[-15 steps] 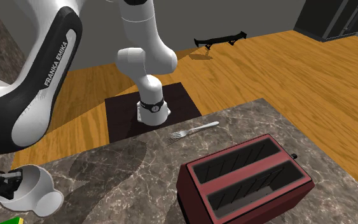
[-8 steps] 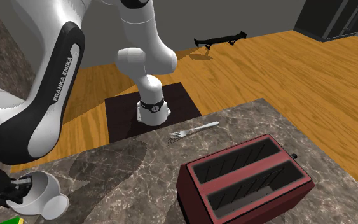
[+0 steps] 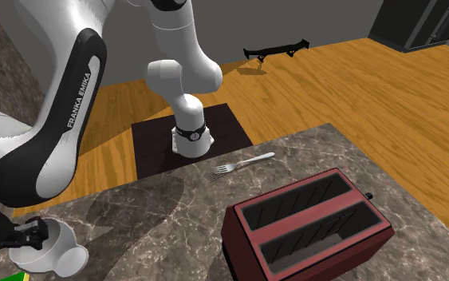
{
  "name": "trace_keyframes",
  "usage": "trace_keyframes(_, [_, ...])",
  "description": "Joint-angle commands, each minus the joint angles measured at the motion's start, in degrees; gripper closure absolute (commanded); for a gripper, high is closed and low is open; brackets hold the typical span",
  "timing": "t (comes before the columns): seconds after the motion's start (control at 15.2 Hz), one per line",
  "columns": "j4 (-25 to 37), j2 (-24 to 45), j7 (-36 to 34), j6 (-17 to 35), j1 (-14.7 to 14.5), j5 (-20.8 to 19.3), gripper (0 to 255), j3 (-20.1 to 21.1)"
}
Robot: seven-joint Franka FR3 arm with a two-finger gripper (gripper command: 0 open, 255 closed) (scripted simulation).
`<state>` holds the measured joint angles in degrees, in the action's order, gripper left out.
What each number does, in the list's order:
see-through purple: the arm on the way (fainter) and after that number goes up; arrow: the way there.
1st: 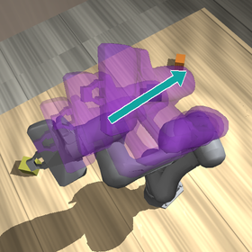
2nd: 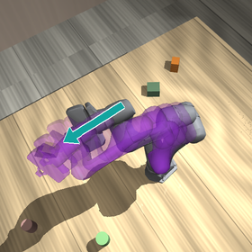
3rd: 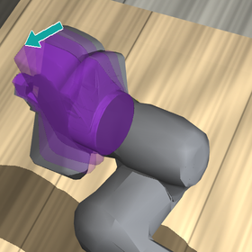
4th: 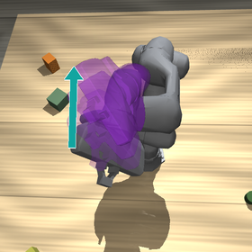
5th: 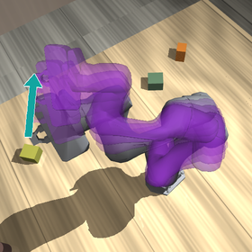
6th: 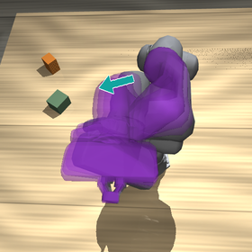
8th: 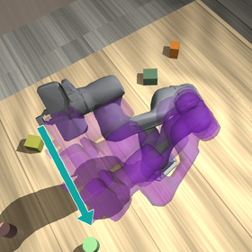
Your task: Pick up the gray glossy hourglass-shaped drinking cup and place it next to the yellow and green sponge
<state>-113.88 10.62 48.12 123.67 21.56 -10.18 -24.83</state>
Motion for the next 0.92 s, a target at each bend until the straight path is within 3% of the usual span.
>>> trace_keyframes(0.0, [0.0,0.0,0.0,0.0,0.0,0.0,0,0.0])
trace_keyframes(0.2, [0.0,0.0,0.0,0.0,0.0,0.0,0,0.0])
trace_keyframes(0.46, [3.9,-3.0,-0.6,-6.9,-1.1,-0.7,0,0.4])
trace_keyframes(0.86, [3.9,-3.0,-0.6,-6.9,-1.1,-0.7,0,0.4])
